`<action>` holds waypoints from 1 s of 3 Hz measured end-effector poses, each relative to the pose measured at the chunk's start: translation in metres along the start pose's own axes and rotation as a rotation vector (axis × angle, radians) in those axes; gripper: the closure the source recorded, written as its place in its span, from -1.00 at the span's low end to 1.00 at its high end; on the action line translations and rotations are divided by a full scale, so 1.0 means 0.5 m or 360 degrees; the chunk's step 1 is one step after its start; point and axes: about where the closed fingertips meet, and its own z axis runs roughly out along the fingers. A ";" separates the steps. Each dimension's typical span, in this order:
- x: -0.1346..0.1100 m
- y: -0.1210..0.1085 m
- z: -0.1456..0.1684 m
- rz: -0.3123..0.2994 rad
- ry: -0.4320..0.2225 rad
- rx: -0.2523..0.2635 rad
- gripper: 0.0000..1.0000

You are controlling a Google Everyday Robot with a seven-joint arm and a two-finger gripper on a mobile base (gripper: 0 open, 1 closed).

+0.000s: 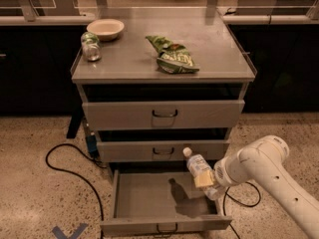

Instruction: Place blue plastic bottle into bottom drawer

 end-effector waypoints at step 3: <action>0.099 -0.080 0.211 0.0049 0.0257 -0.0022 1.00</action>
Offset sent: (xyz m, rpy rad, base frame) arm -0.0029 -0.0025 -0.0831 -0.0315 0.0872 0.0389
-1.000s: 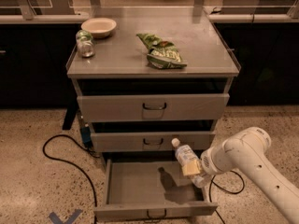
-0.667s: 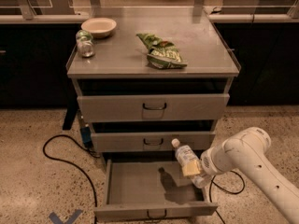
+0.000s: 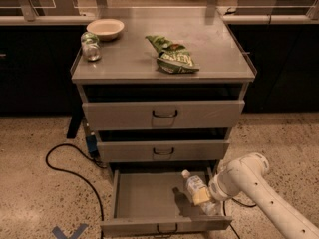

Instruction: Place blue plastic bottle into bottom drawer

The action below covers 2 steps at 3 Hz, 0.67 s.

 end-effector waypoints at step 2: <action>-0.031 -0.009 0.046 -0.0003 0.0078 -0.0038 1.00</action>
Offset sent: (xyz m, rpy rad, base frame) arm 0.0668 0.0195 -0.0679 0.0385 0.1717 0.0705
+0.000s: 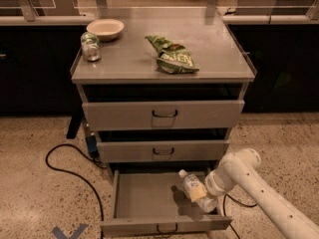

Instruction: Place blue plastic bottle into bottom drawer

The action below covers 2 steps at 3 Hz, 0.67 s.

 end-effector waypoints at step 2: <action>-0.100 0.004 0.124 -0.0040 0.0206 -0.0094 1.00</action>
Offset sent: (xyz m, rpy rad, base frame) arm 0.0303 0.0260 -0.0245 0.0403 0.0650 0.0676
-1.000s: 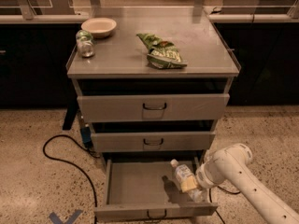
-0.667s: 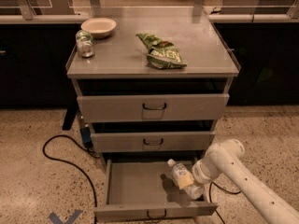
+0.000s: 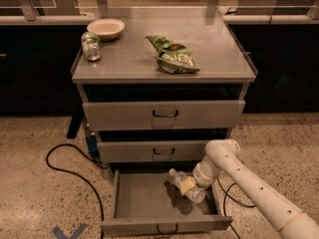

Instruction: Place blue plastic bottle into bottom drawer

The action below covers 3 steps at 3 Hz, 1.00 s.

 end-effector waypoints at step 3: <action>-0.002 -0.023 0.071 0.0196 -0.0080 0.0139 1.00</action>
Offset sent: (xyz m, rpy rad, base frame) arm -0.0146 0.0057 -0.1003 -0.2024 -0.1002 -0.2680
